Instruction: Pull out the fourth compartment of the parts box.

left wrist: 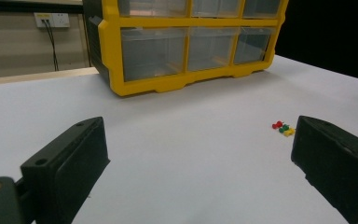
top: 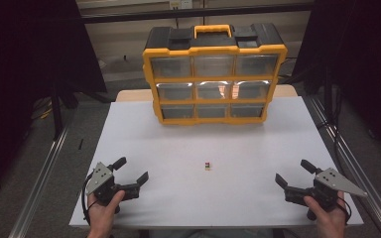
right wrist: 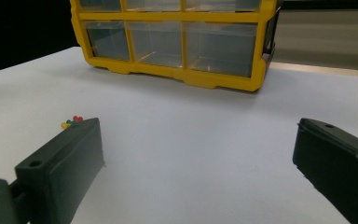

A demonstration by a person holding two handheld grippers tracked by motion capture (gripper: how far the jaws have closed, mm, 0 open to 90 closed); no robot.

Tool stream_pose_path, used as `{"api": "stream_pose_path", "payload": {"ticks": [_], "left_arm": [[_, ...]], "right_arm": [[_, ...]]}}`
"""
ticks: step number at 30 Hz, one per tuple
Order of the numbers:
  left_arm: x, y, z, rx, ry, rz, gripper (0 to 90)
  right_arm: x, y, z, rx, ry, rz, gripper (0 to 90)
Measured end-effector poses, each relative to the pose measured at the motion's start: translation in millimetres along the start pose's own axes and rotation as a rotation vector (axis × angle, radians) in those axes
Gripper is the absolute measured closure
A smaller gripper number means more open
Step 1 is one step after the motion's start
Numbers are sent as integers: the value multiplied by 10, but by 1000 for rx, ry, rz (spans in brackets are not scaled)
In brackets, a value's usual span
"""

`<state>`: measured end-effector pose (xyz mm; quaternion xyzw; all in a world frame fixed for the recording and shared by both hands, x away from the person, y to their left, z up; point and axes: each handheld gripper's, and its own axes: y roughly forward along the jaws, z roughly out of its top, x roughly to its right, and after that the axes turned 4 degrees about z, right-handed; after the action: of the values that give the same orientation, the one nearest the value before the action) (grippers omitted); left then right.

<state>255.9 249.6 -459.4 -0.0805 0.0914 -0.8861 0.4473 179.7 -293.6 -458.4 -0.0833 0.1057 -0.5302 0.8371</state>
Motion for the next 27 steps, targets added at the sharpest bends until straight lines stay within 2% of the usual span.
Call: {"api": "stream_pose_path", "payload": {"ticks": [7,9,11,13,16,23,24,27], "left_arm": [[-13,11,5,-3,2,0,42],[-21,8,8,-18,11,10,44],[-12,26,9,-6,-4,12,44],[-20,45,12,-14,2,5,44],[-15,59,17,-28,9,18,47],[-1,93,53,-13,2,5,47],[10,114,76,-16,24,0,47],[46,122,101,-24,38,15,47]], "right_arm": [[8,-2,-6,2,6,-2,14],[12,-5,-9,1,5,1,14],[21,-4,-15,4,8,6,15],[27,-1,-19,2,11,3,16],[37,6,-20,0,10,9,16],[19,-5,-20,-5,11,12,17],[11,-10,-19,-10,5,14,17],[0,-9,-18,-8,-1,12,17]]}}
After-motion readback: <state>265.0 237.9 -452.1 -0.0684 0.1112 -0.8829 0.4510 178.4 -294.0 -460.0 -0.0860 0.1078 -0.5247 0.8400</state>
